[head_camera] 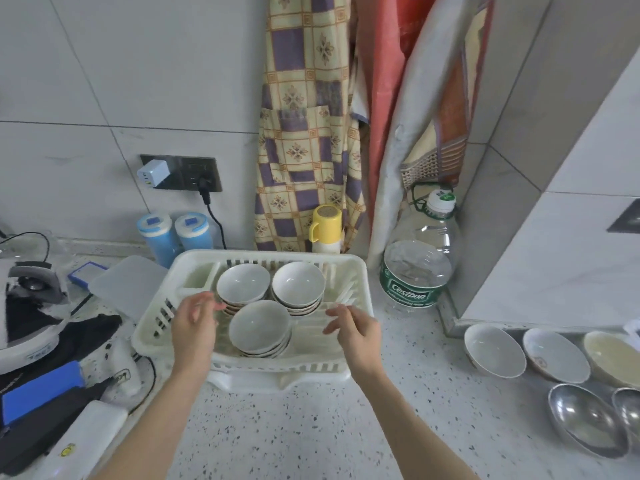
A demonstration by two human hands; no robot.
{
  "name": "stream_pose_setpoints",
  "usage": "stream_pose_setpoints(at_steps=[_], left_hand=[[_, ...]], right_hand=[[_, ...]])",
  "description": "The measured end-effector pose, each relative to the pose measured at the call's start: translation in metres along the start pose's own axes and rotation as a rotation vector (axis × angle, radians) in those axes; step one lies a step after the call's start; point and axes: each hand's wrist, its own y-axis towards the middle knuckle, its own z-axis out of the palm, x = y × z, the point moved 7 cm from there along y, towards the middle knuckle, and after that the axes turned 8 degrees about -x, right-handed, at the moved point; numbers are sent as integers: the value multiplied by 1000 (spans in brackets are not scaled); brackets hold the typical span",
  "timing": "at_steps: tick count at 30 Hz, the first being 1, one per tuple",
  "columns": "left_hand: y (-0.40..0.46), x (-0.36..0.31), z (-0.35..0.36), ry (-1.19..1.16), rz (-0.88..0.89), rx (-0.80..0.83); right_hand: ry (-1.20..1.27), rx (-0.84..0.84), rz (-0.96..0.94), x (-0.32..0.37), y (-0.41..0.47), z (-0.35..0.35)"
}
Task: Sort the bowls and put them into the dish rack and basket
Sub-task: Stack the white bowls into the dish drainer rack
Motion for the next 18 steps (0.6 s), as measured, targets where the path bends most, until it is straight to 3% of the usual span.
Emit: stream_pose_setpoints(at_steps=[4, 9, 13, 18], left_hand=[[-67, -17, 51, -171, -1, 47], [-161, -15, 146, -166, -12, 313], [-223, 5, 215, -34, -66, 482], [-287, 49, 286, 247, -315, 687]], right_hand=[[117, -148, 34, -6, 1, -88], [169, -322, 91, -19, 9, -194], [138, -407, 129, -25, 22, -272], [24, -564, 214, -37, 40, -366]])
